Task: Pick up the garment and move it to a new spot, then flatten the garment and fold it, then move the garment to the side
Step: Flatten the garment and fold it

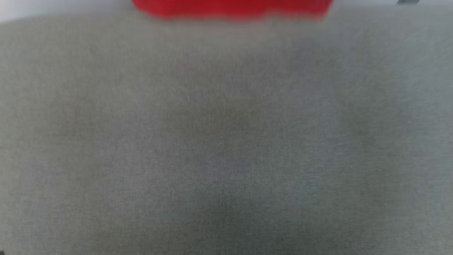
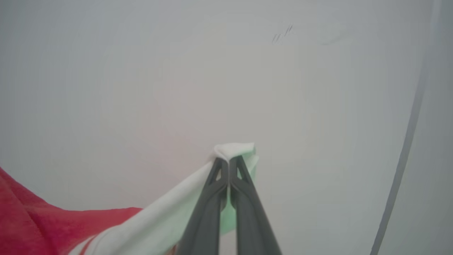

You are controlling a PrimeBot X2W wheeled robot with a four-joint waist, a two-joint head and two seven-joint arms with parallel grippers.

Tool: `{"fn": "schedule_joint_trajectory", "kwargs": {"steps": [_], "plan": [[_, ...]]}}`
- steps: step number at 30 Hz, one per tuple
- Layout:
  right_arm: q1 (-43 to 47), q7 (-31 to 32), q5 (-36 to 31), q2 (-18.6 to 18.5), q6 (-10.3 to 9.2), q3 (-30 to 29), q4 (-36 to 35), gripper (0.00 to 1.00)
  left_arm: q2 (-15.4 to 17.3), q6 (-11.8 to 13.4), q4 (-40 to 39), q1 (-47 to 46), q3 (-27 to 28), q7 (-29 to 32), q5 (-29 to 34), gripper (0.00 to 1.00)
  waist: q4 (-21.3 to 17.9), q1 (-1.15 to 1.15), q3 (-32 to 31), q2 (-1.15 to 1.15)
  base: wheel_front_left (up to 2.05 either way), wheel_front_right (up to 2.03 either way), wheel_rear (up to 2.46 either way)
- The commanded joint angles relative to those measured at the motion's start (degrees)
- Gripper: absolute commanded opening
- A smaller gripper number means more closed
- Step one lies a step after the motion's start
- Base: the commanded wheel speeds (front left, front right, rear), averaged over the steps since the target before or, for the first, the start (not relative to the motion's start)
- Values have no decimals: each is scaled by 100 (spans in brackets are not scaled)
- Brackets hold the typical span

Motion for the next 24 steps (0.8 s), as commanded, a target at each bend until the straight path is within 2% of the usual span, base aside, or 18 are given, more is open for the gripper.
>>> {"fn": "schedule_joint_trajectory", "kwargs": {"steps": [1, 4, 6, 13, 20, 24], "plan": [[-122, -223, -68, -31, -4, 28, 94, 0, -24, -16, 75, -138, 10, -188, 80, 0, 89, 0, 362, 0, 0, 0, 0], [-440, -902, -285, -116, -3, 289, 422, 0, -122, -108, 355, -390, -35, -908, 179, 0, 144, 0, 601, 0, 0, 0, 0], [-527, -1101, -335, -162, -4, 479, 677, 0, -171, -174, 610, -418, -82, -1187, 166, 0, 191, 0, 727, 0, 0, 0, 0], [-124, -1033, 352, -171, -4, 1135, 1274, 0, -269, -284, 1529, 48, -344, -1476, 80, 0, 319, 0, 852, 0, 0, 0, 0], [814, -342, 1471, -390, -4, 1881, 1077, 0, -362, -330, 2262, 877, -600, -790, -260, 0, 399, 0, 592, 0, 0, 0, 0], [1375, 142, 2038, -702, -6, 2226, 699, 0, -359, -326, 2442, 1406, -720, -166, -500, 0, 424, 0, 380, 0, 0, 0, 0]]}}
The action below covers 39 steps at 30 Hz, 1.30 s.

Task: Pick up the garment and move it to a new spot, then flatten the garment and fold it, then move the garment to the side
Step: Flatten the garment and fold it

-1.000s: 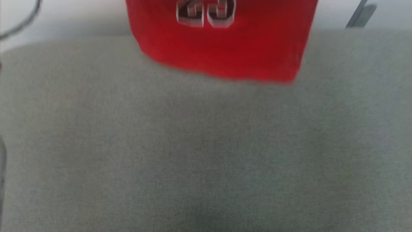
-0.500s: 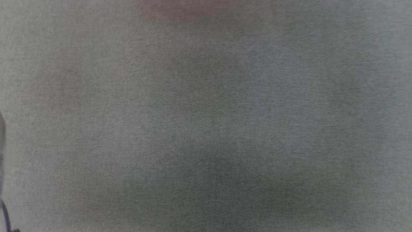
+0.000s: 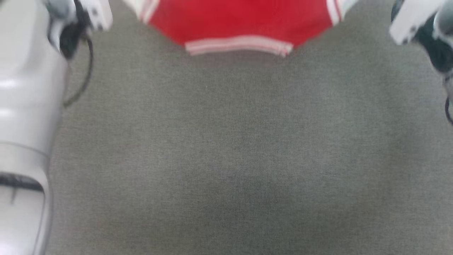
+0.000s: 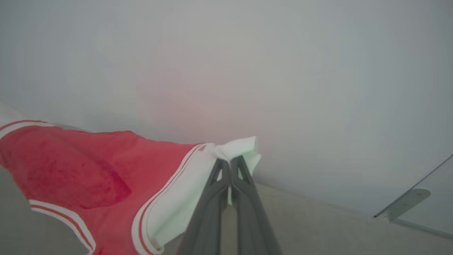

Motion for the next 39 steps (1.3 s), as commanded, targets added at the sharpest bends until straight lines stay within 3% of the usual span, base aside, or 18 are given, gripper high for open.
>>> {"fn": "schedule_joint_trajectory", "kwargs": {"steps": [1, 9, 15, 19, 20, 31, 39], "plan": [[181, 124, 158, -112, -9, 60, -121, 0, 46, -4, 20, 165, -20, 134, -64, 0, 20, 0, -134, 0, 0, 0, 0], [1355, 948, 1018, -804, -10, 289, -1055, 0, 297, -6, -408, 1443, -108, 1142, -512, 0, 31, 0, -590, 0, 0, 0, 0], [2317, 1515, 1368, -1282, -9, 222, -1809, 0, 670, 231, -1611, 2648, -14, 1646, -784, 0, 12, 0, -846, 0, 0, 0, 0], [2921, 1911, 1516, -1568, -9, 42, -2290, 0, 1075, 676, -2900, 3592, 131, 2062, -998, 0, -23, 0, -948, 0, 0, 0, 0], [2921, 1911, 1516, -1568, -9, 42, -2290, 0, 1075, 676, -2900, 3592, 131, 2062, -998, 0, -23, 0, -948, 0, 0, 0, 0], [4585, 3209, 1806, -2267, -9, -589, -3732, 0, 2191, 2408, -6830, 6181, 641, 3425, -1438, 0, -80, 0, -968, 0, 0, 0, 0], [6115, 4231, 1928, -2604, -9, -1382, -4576, 0, 2625, 3381, -8335, 7618, 860, 3876, -1535, 0, -80, 0, -879, 0, 0, 0, 0]]}}
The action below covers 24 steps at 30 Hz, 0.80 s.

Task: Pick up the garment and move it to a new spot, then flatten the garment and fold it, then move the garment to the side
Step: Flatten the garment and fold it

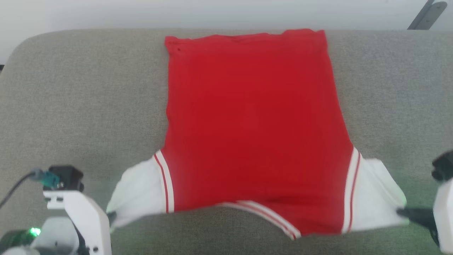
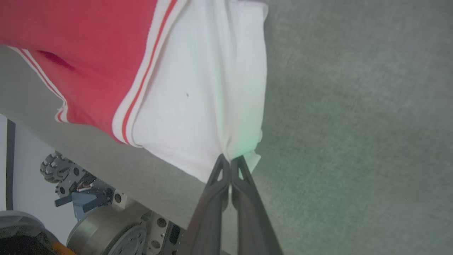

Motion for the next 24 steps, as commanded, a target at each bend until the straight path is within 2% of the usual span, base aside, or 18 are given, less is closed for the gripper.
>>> {"fn": "schedule_joint_trajectory", "kwargs": {"steps": [1, 4, 8, 12, 13, 14, 15, 17, 24], "plan": [[270, 148, 24, -22, -8, -157, -112, 0, 35, 99, -137, 202, 34, 27, -46, 0, 11, 0, 33, 0, 0, 0, 0], [678, 344, -46, 73, -8, -482, -308, 0, 50, 180, -295, 414, 50, -19, -21, 0, 36, 0, 92, 0, 0, 0, 0], [928, 357, -444, 404, -8, -801, -394, 0, -72, 63, -169, 358, 36, -280, 54, 0, 68, 0, 145, 0, 0, 0, 0], [827, 279, -1022, 887, -6, -840, -206, 0, -261, -150, 60, 179, -101, -508, 110, 0, 65, 0, 166, 0, 0, 0, 0], [788, 294, -1198, 970, -6, -840, -112, 9, -306, -203, 121, 134, -146, -544, 133, 0, 65, 0, 163, 0, 0, 0, 0], [742, 295, -1352, 1055, -8, -845, -35, 38, -367, -244, 177, 71, -194, -577, 140, 0, 70, 0, 161, 0, 0, 0, 0], [703, 296, -1435, 1177, -9, -854, 14, 74, -419, -279, 223, 17, -232, -608, 142, 0, 75, 0, 160, 0, 0, 0, 0], [665, 283, -1549, 1348, -9, -933, 46, 100, -503, -330, 314, -63, -309, -650, 162, 0, 93, 0, 157, 0, 0, 0, 0], [379, 138, -1882, 1650, -7, -1591, -369, 100, -653, -470, 438, -297, -458, -738, 232, 0, 186, 0, 246, 0, 0, 0, 0]]}}
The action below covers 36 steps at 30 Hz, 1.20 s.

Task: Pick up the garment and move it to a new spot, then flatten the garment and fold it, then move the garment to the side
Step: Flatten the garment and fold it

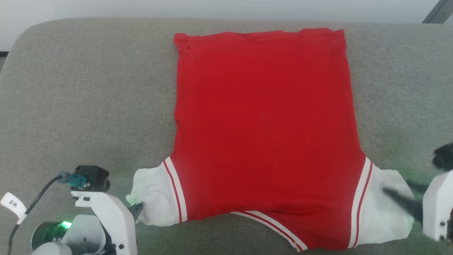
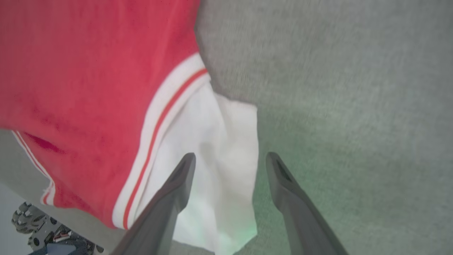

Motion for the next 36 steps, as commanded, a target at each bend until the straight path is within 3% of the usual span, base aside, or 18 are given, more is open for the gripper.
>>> {"fn": "schedule_joint_trajectory", "kwargs": {"steps": [1, 7, 12, 27, 32, 36], "plan": [[-99, -56, -47, 107, -7, -83, -84, 100, -32, -40, 11, -100, -22, -40, 90, 0, 31, 0, 35, 0, 0, 0, 0], [-885, -173, -585, 547, -7, -615, -246, 100, -131, -109, 19, -330, -152, -38, 126, 0, 176, 0, 221, 0, 0, 0, 0], [-1963, -179, -1037, 799, -7, -683, 352, 100, -288, -220, 22, -636, -336, -23, 229, 0, 408, 0, 456, 0, 0, 0, 0], [-5162, -231, -1800, 469, -6, -197, 3705, 100, -868, -626, 338, -1508, -830, -117, 372, 0, 1381, 0, 1392, 0, 0, 0, 0], [-5828, 153, -1945, 421, -6, -122, 4762, 100, -1042, -759, 531, -1674, -941, -192, 348, 0, 1628, 0, 1596, 0, 0, 0, 0], [-5879, 1067, -1948, 586, -7, -165, 5801, 100, -1137, -806, 702, -1713, -968, -251, 312, 0, 1720, 0, 1647, 0, 0, 0, 0]]}}
